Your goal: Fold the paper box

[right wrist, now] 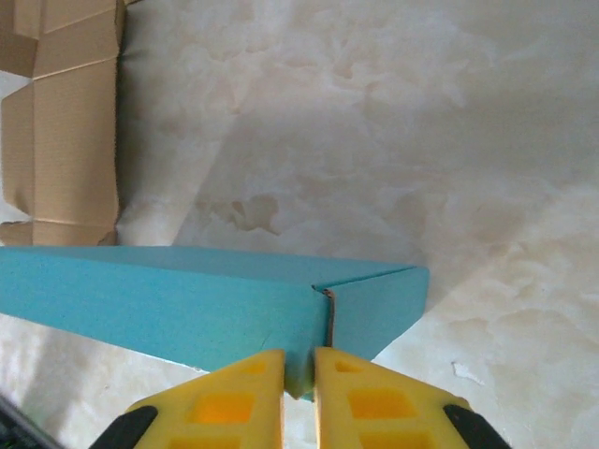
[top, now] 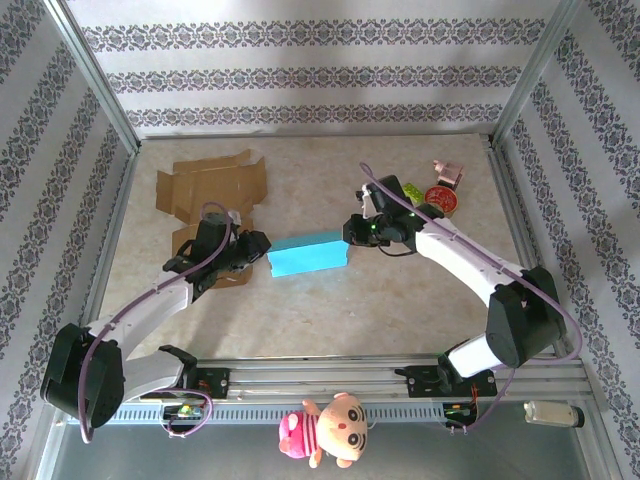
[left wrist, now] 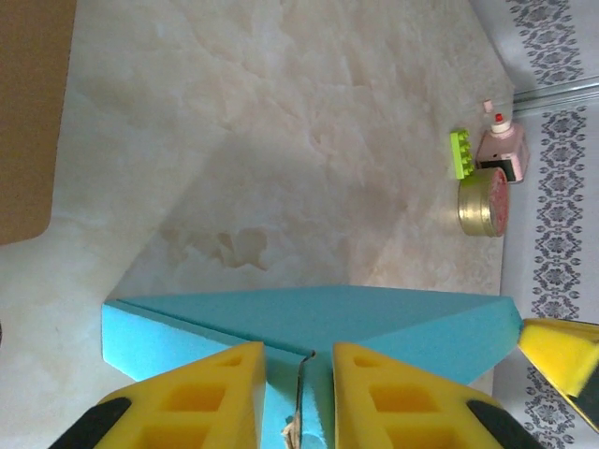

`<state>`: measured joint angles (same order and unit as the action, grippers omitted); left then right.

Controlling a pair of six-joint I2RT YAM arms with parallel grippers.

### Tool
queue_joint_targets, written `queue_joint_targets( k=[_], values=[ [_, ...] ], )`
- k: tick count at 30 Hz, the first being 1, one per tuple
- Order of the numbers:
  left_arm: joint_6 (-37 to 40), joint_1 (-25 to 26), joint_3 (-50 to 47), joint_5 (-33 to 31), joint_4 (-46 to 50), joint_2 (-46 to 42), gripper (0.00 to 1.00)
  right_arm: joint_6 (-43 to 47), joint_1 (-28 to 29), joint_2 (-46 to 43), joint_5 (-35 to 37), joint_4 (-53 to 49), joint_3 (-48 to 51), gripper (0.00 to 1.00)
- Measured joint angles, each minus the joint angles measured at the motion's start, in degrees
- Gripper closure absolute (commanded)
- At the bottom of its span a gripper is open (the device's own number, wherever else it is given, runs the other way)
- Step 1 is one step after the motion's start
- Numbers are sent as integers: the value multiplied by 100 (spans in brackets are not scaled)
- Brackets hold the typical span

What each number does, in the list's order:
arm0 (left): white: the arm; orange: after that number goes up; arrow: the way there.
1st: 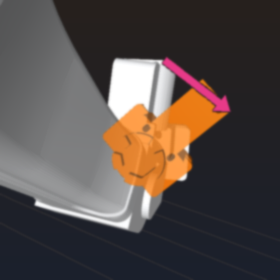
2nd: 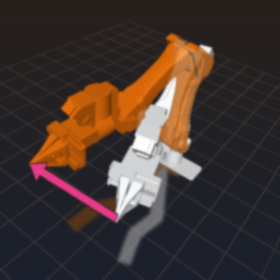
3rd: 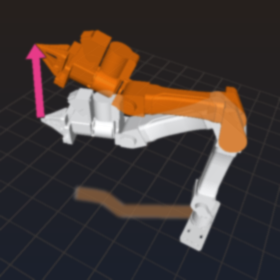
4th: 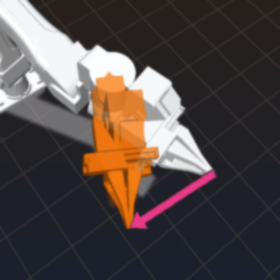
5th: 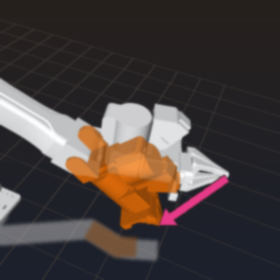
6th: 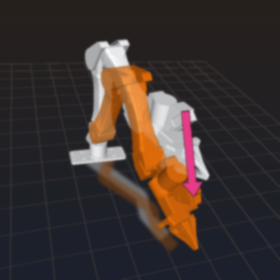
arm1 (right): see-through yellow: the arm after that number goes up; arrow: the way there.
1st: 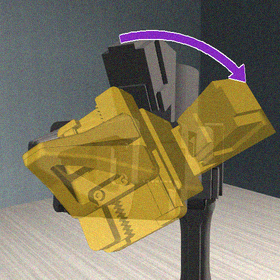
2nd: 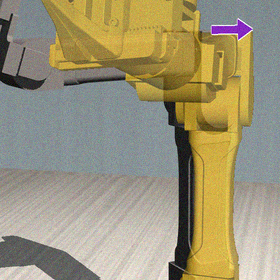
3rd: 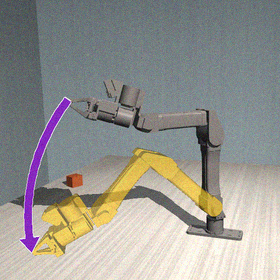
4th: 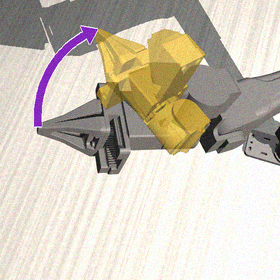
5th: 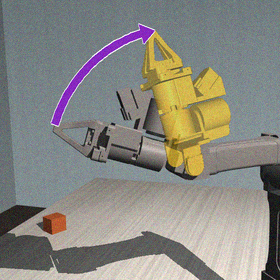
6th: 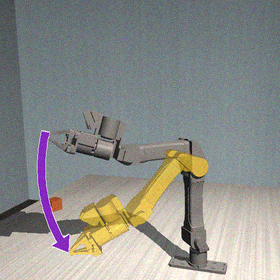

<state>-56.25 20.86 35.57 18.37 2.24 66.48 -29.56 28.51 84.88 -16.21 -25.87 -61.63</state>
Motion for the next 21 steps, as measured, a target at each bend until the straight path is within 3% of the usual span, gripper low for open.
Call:
queue_joint_targets(
  k=[6, 13, 21],
  values=[
    [210, -26, -219, 9, -468, -7, 75, 363, 251, -205, 737, 254, 203, 75],
    [844, -31, 249, -83, 433, -96, 47, 557, 234, -212, 667, -402, -365, 65],
    [769, -31, 457, 52, 505, -461, 40, 507, 81, -201, 463, -501, -721, 62]
  ],
)
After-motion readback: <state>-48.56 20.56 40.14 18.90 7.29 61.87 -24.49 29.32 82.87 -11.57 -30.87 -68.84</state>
